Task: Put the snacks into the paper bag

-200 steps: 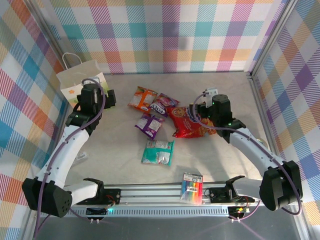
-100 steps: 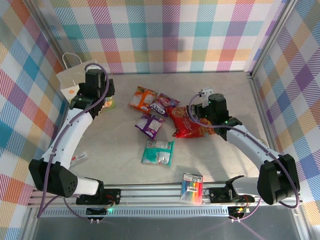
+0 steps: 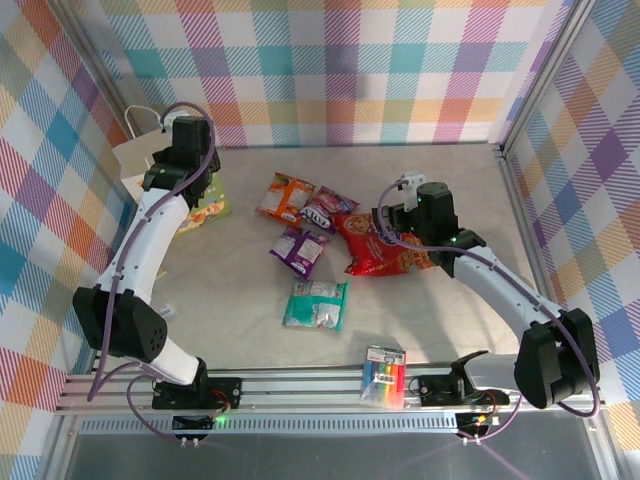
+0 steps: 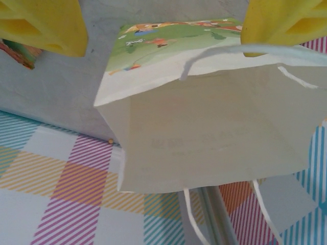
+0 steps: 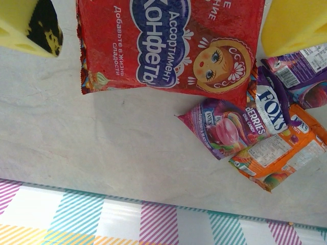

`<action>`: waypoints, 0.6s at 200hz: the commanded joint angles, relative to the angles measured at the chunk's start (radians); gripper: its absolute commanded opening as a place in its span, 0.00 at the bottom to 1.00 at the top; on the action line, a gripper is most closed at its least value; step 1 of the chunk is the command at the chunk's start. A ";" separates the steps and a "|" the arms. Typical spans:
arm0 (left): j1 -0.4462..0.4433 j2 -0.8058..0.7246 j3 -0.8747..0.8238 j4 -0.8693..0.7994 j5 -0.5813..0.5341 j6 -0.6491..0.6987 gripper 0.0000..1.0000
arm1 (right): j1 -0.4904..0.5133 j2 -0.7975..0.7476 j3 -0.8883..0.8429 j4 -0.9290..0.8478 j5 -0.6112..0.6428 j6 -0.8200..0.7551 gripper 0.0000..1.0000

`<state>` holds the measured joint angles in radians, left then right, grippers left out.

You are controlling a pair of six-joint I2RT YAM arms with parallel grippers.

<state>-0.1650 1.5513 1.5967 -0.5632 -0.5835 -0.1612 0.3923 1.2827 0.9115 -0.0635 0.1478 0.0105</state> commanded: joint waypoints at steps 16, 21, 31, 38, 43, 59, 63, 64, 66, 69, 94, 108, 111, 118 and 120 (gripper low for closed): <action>0.035 0.037 0.052 0.003 -0.012 -0.006 0.77 | 0.006 -0.029 0.030 -0.031 -0.016 -0.006 1.00; 0.037 0.044 0.056 0.008 -0.013 -0.002 0.77 | 0.006 -0.031 0.029 -0.034 -0.016 -0.006 1.00; 0.042 0.059 0.065 0.013 -0.018 0.002 0.76 | 0.006 -0.031 0.030 -0.033 -0.014 -0.005 1.00; 0.046 0.070 0.072 0.014 -0.020 0.002 0.75 | 0.006 -0.032 0.030 -0.039 -0.012 -0.005 1.00; 0.048 0.078 0.075 0.015 -0.022 0.001 0.74 | 0.006 -0.034 0.031 -0.039 -0.011 -0.005 1.00; 0.057 0.095 0.078 0.038 -0.008 0.005 0.67 | 0.006 -0.039 0.033 -0.047 -0.012 -0.004 1.00; 0.058 0.099 0.081 0.042 0.000 0.008 0.65 | 0.006 -0.041 0.032 -0.047 -0.011 -0.004 1.00; 0.059 0.101 0.081 0.043 0.002 0.008 0.64 | 0.006 -0.041 0.033 -0.048 -0.011 -0.004 1.00; 0.060 0.103 0.082 0.044 0.006 0.008 0.64 | 0.006 -0.042 0.031 -0.049 -0.011 -0.004 1.00; 0.062 0.106 0.084 0.046 0.009 0.007 0.63 | 0.006 -0.044 0.032 -0.050 -0.011 -0.004 1.00; 0.062 0.126 0.096 0.066 0.001 0.000 0.61 | 0.006 -0.052 0.029 -0.060 -0.007 -0.009 1.00; 0.064 0.129 0.094 0.082 -0.003 -0.001 0.53 | 0.006 -0.054 0.029 -0.068 -0.005 -0.010 0.99; 0.063 0.129 0.094 0.084 -0.004 -0.001 0.51 | 0.006 -0.055 0.030 -0.070 -0.005 -0.010 0.99; 0.064 0.130 0.094 0.090 -0.003 -0.003 0.45 | 0.006 -0.057 0.027 -0.071 -0.004 -0.010 1.00; 0.064 0.130 0.094 0.092 -0.002 -0.003 0.44 | 0.006 -0.057 0.026 -0.072 -0.005 -0.010 1.00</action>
<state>-0.1078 1.6802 1.6543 -0.5171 -0.5812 -0.1684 0.3927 1.2518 0.9131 -0.1146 0.1459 0.0105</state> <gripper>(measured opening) 0.515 0.996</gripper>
